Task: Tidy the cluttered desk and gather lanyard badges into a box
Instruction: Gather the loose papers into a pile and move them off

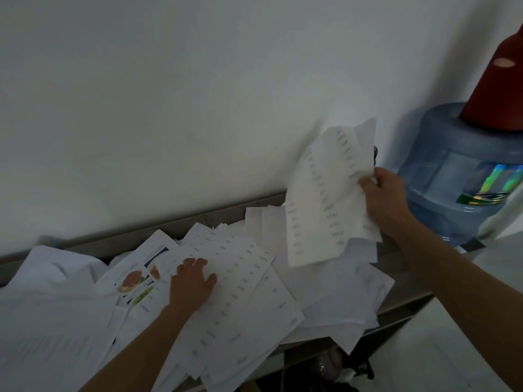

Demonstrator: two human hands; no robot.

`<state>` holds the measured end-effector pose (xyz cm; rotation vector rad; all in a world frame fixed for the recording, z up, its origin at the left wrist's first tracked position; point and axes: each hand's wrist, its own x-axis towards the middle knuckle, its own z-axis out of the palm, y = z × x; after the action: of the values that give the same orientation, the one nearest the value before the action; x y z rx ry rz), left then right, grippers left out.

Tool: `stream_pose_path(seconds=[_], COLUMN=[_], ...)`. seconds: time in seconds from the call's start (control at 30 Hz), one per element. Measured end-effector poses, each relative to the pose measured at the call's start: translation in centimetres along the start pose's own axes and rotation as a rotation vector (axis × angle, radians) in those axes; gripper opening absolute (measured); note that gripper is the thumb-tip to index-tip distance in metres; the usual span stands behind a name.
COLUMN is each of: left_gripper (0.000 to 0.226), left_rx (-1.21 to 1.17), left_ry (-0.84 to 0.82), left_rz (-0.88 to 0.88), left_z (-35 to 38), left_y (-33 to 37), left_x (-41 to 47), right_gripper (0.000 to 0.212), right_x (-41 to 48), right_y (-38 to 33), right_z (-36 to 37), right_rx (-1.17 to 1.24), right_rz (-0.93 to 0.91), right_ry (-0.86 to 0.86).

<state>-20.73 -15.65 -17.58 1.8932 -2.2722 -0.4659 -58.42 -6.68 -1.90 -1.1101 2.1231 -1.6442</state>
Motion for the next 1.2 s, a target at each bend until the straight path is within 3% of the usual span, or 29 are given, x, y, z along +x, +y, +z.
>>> stream_pose_path(seconds=[0.13,0.27,0.4,0.57,0.63,0.7,0.8,0.9,0.97,1.03,1.13,1.2], left_gripper=[0.057,0.069,0.057,0.02,0.019,0.023,0.01,0.044,0.05,0.037,0.005,0.025], left_rx=[-0.01,0.034,0.038,-0.311,-0.448,-0.408,-0.356,-0.571,-0.674,-0.764,-0.901,-0.947], left_ry=[-0.039,-0.084,-0.089,-0.094,-0.188,-0.341,-0.239,-0.135,-0.129,-0.14,-0.166,-0.164], left_rz=[-0.193,-0.227,-0.211,-0.298,-0.347,-0.346,-0.347,-0.469,-0.522,-0.532,-0.525,-0.56], left_z=[-1.0,-1.4,-2.1,-2.5,-2.6,-2.4,-2.2,-2.3,-2.3,-2.4,-2.6,-2.8], left_y=[-3.2,-5.0,-4.9,-4.2,-4.1,-4.2,-4.5,-3.9,-3.2,-3.1,-3.6,-3.9], left_x=[-0.1,-0.9,-1.8,-3.0,-3.9,-5.0,-5.6,-5.7,-5.6,-5.8,-6.3,-6.6], right_gripper=[0.013,0.015,0.015,0.013,0.016,0.024,0.051,0.081,0.074,0.065,0.07,0.062], right_x=[-0.8,-1.9,-4.3,-9.4,-10.8,-11.5,-11.8,-12.2,-12.4,-12.8,-13.1,-12.8], right_y=[-2.5,-2.9,0.2,5.6,6.9,7.2,6.1,4.9,4.9,4.5,4.2,3.5], right_z=[1.0,3.2,7.0,10.2,11.3,12.3,13.4,14.3,14.6,14.8,15.3,15.4], right_rx=[0.317,0.506,0.416,0.034,-0.165,-0.269,-0.095,0.095,0.195,0.122,-0.177,-0.275], right_rz=[0.188,0.364,0.503,0.546,0.486,0.427,0.491,0.703,0.805,0.769,0.578,0.403], right_ry=[-0.045,-0.212,-0.332,-0.505,-0.559,-0.593,-0.6,-0.641,-0.771,-0.918,-0.991,-0.979])
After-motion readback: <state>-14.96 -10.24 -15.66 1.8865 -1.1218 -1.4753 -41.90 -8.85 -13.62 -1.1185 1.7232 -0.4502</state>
